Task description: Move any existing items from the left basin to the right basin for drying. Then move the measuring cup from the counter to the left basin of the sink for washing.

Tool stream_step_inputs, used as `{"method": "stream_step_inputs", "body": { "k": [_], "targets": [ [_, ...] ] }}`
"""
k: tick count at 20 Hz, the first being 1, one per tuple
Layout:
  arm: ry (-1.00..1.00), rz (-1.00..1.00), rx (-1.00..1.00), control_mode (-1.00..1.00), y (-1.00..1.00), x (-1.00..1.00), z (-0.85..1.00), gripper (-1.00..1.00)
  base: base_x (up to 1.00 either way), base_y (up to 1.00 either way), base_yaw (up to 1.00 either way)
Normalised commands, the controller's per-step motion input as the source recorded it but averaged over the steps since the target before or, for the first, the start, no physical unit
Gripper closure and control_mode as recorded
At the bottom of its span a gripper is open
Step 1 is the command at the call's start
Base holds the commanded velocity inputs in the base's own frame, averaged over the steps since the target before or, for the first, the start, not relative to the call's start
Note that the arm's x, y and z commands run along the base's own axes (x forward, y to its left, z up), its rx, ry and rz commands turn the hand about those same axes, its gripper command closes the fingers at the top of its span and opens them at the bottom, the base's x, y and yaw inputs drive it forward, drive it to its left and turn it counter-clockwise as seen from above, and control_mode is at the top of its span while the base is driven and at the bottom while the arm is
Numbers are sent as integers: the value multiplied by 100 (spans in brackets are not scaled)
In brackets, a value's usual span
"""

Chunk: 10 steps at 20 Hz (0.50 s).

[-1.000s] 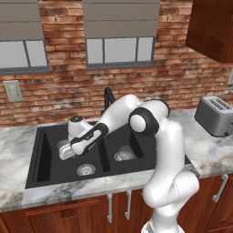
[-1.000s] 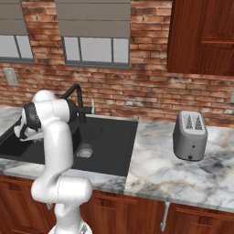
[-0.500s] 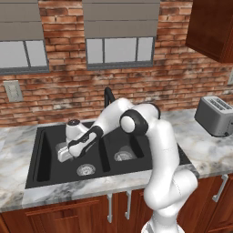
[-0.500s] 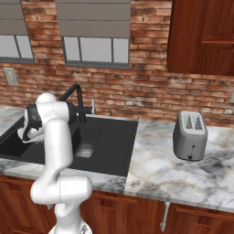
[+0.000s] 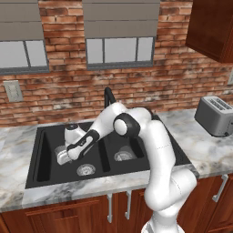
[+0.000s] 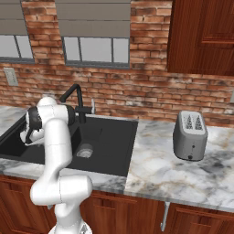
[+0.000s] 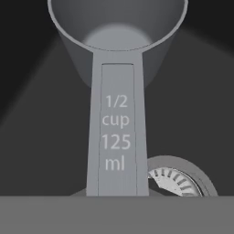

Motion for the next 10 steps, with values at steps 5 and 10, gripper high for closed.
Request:
{"method": "stream_step_inputs", "body": {
  "k": [5,10],
  "targets": [
    [5,1,-1,-100,7,15,-29,100,0,0,0],
    [5,1,0,-100,0,6,-29,100,0,0,0]
  ]
}}
